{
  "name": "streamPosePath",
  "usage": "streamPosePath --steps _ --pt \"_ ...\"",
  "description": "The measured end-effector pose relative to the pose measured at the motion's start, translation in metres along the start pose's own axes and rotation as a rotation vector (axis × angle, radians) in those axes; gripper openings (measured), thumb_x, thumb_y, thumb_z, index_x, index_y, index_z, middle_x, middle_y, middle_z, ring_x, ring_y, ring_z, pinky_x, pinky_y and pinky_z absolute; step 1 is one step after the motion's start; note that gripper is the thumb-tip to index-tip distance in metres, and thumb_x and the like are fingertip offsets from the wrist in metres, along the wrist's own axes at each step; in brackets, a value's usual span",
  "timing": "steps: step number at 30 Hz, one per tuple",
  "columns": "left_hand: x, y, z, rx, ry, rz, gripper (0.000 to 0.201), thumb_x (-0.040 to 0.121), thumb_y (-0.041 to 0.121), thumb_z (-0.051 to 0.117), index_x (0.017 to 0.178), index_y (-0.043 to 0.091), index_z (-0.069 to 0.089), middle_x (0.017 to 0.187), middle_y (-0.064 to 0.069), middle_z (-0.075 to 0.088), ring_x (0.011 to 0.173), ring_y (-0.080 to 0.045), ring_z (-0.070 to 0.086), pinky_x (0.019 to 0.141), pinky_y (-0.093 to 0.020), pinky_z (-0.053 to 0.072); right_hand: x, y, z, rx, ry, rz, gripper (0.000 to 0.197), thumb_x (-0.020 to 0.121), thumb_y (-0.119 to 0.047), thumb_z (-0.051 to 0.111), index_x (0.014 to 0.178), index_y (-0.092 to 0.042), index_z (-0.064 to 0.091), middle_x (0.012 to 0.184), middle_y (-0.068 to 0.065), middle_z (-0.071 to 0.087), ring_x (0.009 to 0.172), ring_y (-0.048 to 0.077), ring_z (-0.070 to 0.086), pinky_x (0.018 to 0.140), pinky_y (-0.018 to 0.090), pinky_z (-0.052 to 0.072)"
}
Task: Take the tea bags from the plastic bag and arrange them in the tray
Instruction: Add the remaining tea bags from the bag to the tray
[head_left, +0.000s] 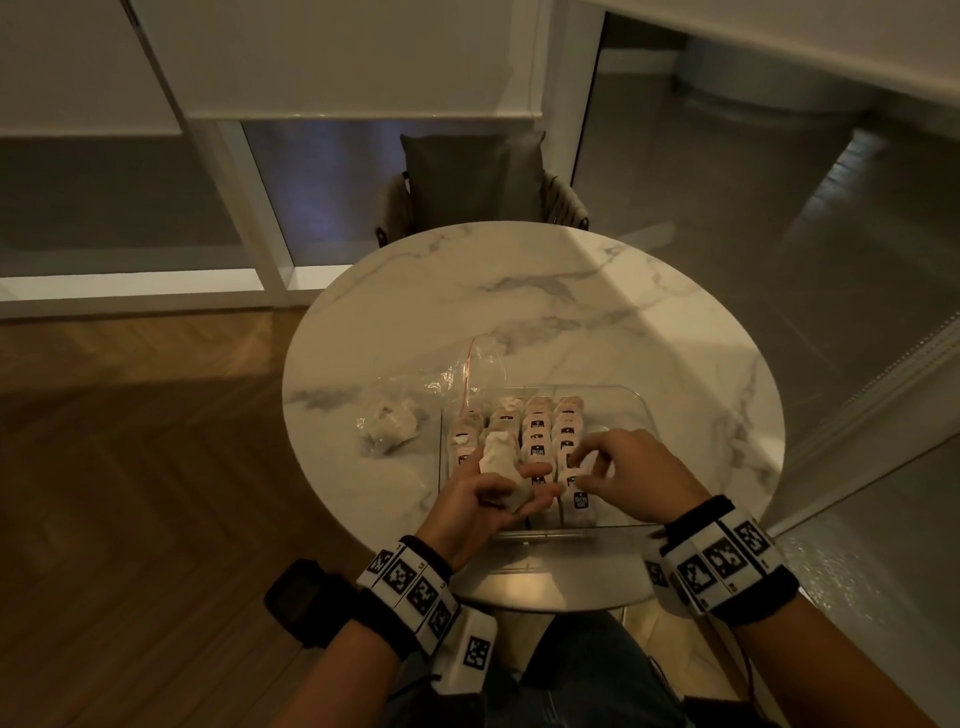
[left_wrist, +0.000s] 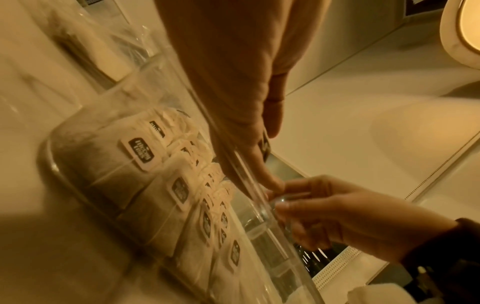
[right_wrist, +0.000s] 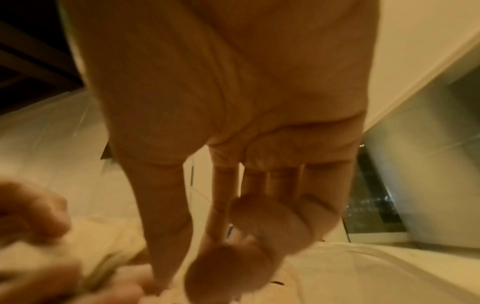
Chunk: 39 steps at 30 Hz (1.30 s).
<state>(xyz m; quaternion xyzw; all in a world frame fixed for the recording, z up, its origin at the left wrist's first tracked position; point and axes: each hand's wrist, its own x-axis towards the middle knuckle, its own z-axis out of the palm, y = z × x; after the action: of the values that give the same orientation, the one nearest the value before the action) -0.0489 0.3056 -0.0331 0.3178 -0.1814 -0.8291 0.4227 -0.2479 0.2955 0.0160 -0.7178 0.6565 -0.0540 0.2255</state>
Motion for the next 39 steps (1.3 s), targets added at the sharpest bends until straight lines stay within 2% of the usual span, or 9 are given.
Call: streamPosePath --steps 4,8,11,15,17,22,26,31,39 --pt "-0.003 0.002 0.004 -0.035 0.004 0.014 0.063 0.080 0.002 0.055 0.142 0.010 0.043 0.133 -0.024 0.058 0.112 -0.038 0.063 0.081 -0.043 0.060 -0.009 -0.031 0.002 0.377 0.055 -0.187 0.017 0.077 -0.035 0.081 0.086 -0.022 0.073 0.070 -0.003 0.069 0.055 -0.002 0.058 0.055 0.011 0.042" --pt "-0.006 0.003 0.008 0.018 0.012 0.008 0.055 0.090 0.035 0.046 0.136 0.005 0.053 0.113 -0.013 0.071 0.096 -0.021 0.070 0.070 -0.031 0.058 -0.010 -0.047 0.023 0.370 0.043 -0.193 0.046 0.063 -0.043 0.088 0.098 -0.020 0.070 0.084 -0.005 0.068 0.069 0.001 0.060 0.063 0.015 0.050" --pt "-0.006 0.002 0.008 0.098 0.007 0.003 0.050 0.094 0.045 0.040 0.125 0.013 0.060 0.108 -0.009 0.073 0.095 -0.020 0.070 0.073 -0.033 0.059 -0.005 -0.049 0.034 0.392 0.121 -0.133 0.037 0.066 -0.038 0.087 0.094 -0.020 0.071 0.079 -0.005 0.068 0.069 0.004 0.062 0.066 0.021 0.055" --pt "-0.006 0.003 0.004 0.186 0.026 0.005 0.051 0.100 0.051 0.032 0.130 0.019 0.058 0.125 -0.010 0.068 0.114 -0.025 0.066 0.088 -0.042 0.057 -0.004 -0.045 0.036 0.500 0.189 -0.040 0.019 0.069 -0.023 0.083 0.084 -0.019 0.071 0.069 -0.003 0.069 0.058 0.000 0.062 0.059 0.014 0.051" --pt "-0.006 0.001 0.004 0.216 0.029 0.006 0.049 0.099 0.045 0.039 0.135 0.015 0.054 0.128 -0.011 0.066 0.118 -0.027 0.064 0.096 -0.046 0.053 -0.004 -0.042 0.034 0.550 0.205 0.006 0.016 0.071 -0.016 0.081 0.084 -0.016 0.072 0.072 -0.001 0.069 0.061 0.004 0.065 0.055 0.018 0.055" --pt "-0.003 -0.001 0.002 0.131 0.020 0.028 0.031 0.095 -0.001 0.049 0.124 0.006 0.059 0.108 -0.012 0.074 0.096 -0.027 0.072 0.081 -0.036 0.061 -0.004 -0.028 0.025 0.889 0.202 0.134 0.006 0.083 0.001 0.068 0.078 -0.001 0.070 0.077 0.012 0.072 0.064 0.016 0.071 0.055 0.033 0.060" --pt "-0.002 0.000 0.004 0.147 0.059 0.046 0.026 0.096 0.005 0.055 0.121 0.003 0.061 0.110 -0.015 0.073 0.100 -0.028 0.072 0.080 -0.033 0.061 -0.001 -0.020 0.023 1.016 0.175 0.195 0.005 0.083 0.001 0.067 0.086 0.002 0.070 0.082 0.019 0.074 0.068 0.027 0.072 0.061 0.037 0.060" --pt "0.000 -0.005 0.003 0.198 0.078 0.083 0.025 0.092 0.003 0.062 0.116 0.000 0.063 0.111 -0.017 0.072 0.103 -0.027 0.071 0.080 -0.029 0.060 -0.001 -0.019 0.029 1.031 0.224 0.176 0.007 0.080 0.002 0.072 0.085 0.001 0.067 0.083 0.022 0.069 0.070 0.023 0.071 0.058 0.032 0.060" --pt "0.000 -0.007 0.000 0.310 0.073 0.128 0.024 0.087 -0.002 0.065 0.111 0.002 0.066 0.102 -0.012 0.075 0.093 -0.021 0.073 0.073 -0.025 0.059 0.006 -0.006 0.009 0.669 0.172 -0.096 0.009 0.079 -0.015 0.080 0.086 -0.019 0.076 0.081 0.000 0.074 0.076 0.014 0.070 0.071 0.030 0.059"
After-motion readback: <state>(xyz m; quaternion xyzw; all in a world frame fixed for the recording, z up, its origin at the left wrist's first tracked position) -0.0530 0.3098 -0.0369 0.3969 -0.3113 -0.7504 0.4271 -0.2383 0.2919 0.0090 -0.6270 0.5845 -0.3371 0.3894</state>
